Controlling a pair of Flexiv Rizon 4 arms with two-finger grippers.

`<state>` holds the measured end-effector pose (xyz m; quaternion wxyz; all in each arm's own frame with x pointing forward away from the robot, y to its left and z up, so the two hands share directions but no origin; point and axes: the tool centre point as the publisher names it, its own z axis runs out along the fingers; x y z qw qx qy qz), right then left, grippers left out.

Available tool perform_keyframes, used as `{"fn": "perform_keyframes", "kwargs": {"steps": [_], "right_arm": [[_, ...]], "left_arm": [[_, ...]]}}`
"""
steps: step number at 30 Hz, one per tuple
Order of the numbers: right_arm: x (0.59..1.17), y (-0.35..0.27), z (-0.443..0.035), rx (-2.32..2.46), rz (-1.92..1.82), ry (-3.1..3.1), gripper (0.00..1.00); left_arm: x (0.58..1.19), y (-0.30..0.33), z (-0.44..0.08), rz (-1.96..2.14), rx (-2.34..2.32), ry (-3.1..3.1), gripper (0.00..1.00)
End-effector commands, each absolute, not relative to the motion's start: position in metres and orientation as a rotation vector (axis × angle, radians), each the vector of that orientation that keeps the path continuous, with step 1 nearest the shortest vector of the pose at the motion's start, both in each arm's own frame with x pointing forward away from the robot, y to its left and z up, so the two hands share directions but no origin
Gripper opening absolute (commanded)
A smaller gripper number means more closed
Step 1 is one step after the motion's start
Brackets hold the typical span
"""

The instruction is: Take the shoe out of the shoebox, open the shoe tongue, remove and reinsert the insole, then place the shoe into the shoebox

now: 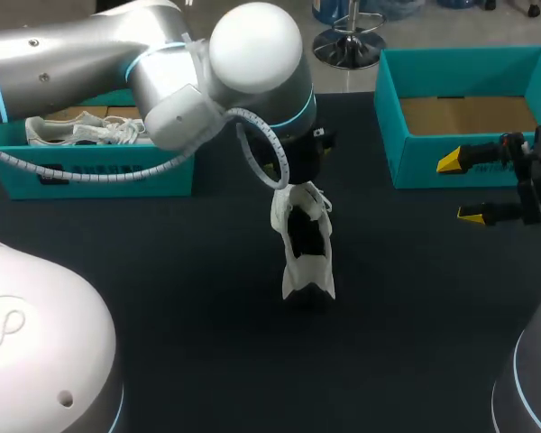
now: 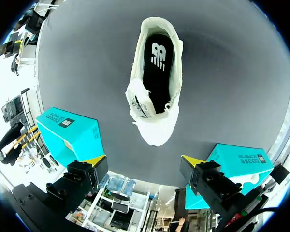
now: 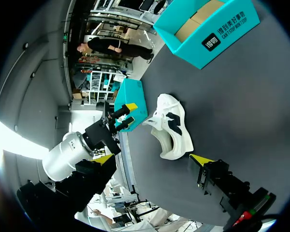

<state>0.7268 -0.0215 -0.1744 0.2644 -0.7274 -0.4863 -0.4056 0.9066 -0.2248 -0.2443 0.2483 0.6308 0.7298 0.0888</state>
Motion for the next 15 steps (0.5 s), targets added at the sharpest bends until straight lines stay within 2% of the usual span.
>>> {"fn": "perform_keyframes", "kwargs": {"steps": [1, 2, 3, 15], "right_arm": [[0.726, -0.021, -0.174, -1.971, -1.095, -1.314, 1.0], [0.726, -0.021, -0.174, -1.971, -1.095, -1.314, 1.0], [0.726, -0.021, -0.174, -1.971, -1.095, -1.314, 1.0], [0.726, -0.021, -0.174, -1.971, -1.095, -1.314, 1.0]], "left_arm": [[0.913, -0.222, -0.239, 0.247, 1.8, 1.972, 0.4], [0.913, -0.222, -0.242, 0.247, 1.836, 1.962, 0.22], [0.913, -0.222, -0.244, 0.237, 1.858, 1.954, 0.0], [0.9, -0.224, -0.279, 0.293, 1.982, 1.915, 0.0]]}}
